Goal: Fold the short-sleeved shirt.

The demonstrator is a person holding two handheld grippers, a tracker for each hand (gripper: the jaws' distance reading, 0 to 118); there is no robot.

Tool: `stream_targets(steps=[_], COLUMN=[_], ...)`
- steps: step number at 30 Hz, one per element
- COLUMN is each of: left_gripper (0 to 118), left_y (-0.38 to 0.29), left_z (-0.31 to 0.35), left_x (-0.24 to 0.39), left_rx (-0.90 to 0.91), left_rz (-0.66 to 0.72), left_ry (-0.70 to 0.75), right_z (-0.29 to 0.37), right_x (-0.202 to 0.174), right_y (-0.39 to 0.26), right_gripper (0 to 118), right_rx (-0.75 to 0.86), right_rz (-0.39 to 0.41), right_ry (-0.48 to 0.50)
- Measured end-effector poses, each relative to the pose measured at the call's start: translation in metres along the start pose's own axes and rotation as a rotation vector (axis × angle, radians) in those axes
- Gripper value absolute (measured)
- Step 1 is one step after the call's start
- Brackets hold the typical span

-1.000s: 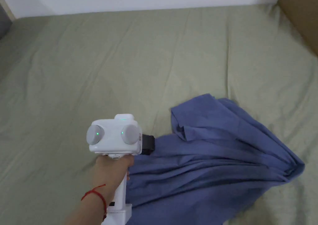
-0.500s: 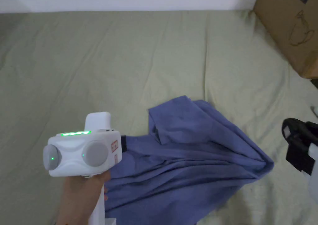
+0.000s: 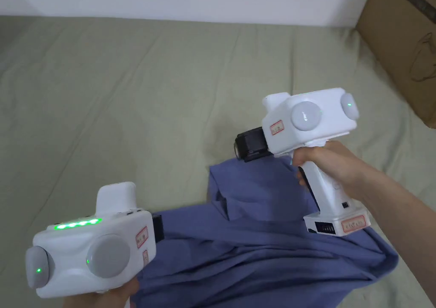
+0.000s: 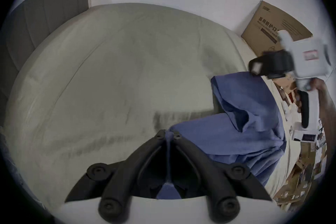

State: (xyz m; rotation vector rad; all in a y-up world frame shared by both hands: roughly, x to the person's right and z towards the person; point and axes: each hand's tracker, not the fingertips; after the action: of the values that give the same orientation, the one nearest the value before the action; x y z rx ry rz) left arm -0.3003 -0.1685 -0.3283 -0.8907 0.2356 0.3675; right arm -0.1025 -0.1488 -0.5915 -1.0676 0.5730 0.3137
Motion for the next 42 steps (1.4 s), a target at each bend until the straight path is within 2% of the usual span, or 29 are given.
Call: stream_targets(steps=[2, 3, 5, 6, 8, 10, 12, 14, 17, 21, 23, 26, 30, 32, 35, 38, 42], left_gripper=[1, 1, 1, 1, 1, 1, 1, 1, 1, 1, 1, 1, 1, 1, 1, 1, 1], left_y=[0.002, 0.003, 0.005, 0.005, 0.006, 0.009, 0.014, 0.023, 0.043, 0.087, 0.112, 0.145, 0.183, 0.202, 0.242, 0.281, 0.332], left_z=[-0.004, -0.005, -0.009, -0.010, -0.012, -0.013, -0.005, 0.012, 0.059, 0.154, 0.212, 0.290, 0.387, 0.435, 0.488, 0.514, 0.498], left_x=[0.000, 0.001, -0.001, -0.001, -0.002, -0.002, -0.005, -0.005, -0.001, 0.011, 0.019, 0.031, 0.050, 0.061, 0.067, 0.074, 0.081], left_rx=[0.000, -0.003, -0.006, -0.008, -0.013, -0.013, 0.004, 0.037, 0.158, 0.368, 0.496, 0.651, 0.808, 0.897, 0.961, 0.968, 0.951], left_rz=[0.000, -0.002, -0.006, -0.005, -0.006, -0.016, -0.007, -0.001, -0.036, -0.113, -0.148, -0.194, -0.273, -0.323, -0.326, -0.331, -0.358], left_ry=[-0.001, 0.001, 0.000, 0.001, -0.005, -0.006, -0.020, -0.031, -0.042, -0.024, -0.001, 0.005, 0.041, 0.074, 0.068, 0.083, 0.197], right_z=[-0.027, -0.027, -0.025, -0.026, -0.037, -0.034, -0.004, 0.036, 0.126, 0.259, 0.328, 0.416, 0.512, 0.555, 0.609, 0.643, 0.646], right_x=[-0.004, -0.013, -0.032, -0.038, -0.029, -0.017, -0.012, 0.002, 0.017, 0.055, 0.068, 0.070, 0.067, 0.060, 0.055, 0.052, 0.063], right_y=[0.006, -0.001, -0.019, -0.027, -0.026, -0.024, -0.032, -0.042, -0.064, -0.086, -0.095, -0.103, -0.101, -0.094, -0.074, -0.045, 0.007], right_gripper=[111, 92, 31, 20, 10, 7, 7, 6, 4, 4, 4, 4, 4, 4, 4, 4, 4], right_rx=[-0.134, -0.146, -0.167, -0.170, -0.148, -0.135, -0.034, 0.107, 0.318, 0.613, 0.719, 0.870, 1.001, 1.059, 1.136, 1.158, 1.146], right_rz=[0.030, 0.066, 0.154, 0.165, 0.175, 0.130, 0.049, 0.003, -0.059, -0.201, -0.232, -0.211, -0.208, -0.177, -0.157, -0.149, -0.139], right_ry=[-0.074, -0.069, -0.113, -0.136, -0.119, -0.093, -0.072, -0.054, -0.089, -0.168, -0.169, -0.255, -0.267, -0.314, -0.326, -0.328, -0.351])
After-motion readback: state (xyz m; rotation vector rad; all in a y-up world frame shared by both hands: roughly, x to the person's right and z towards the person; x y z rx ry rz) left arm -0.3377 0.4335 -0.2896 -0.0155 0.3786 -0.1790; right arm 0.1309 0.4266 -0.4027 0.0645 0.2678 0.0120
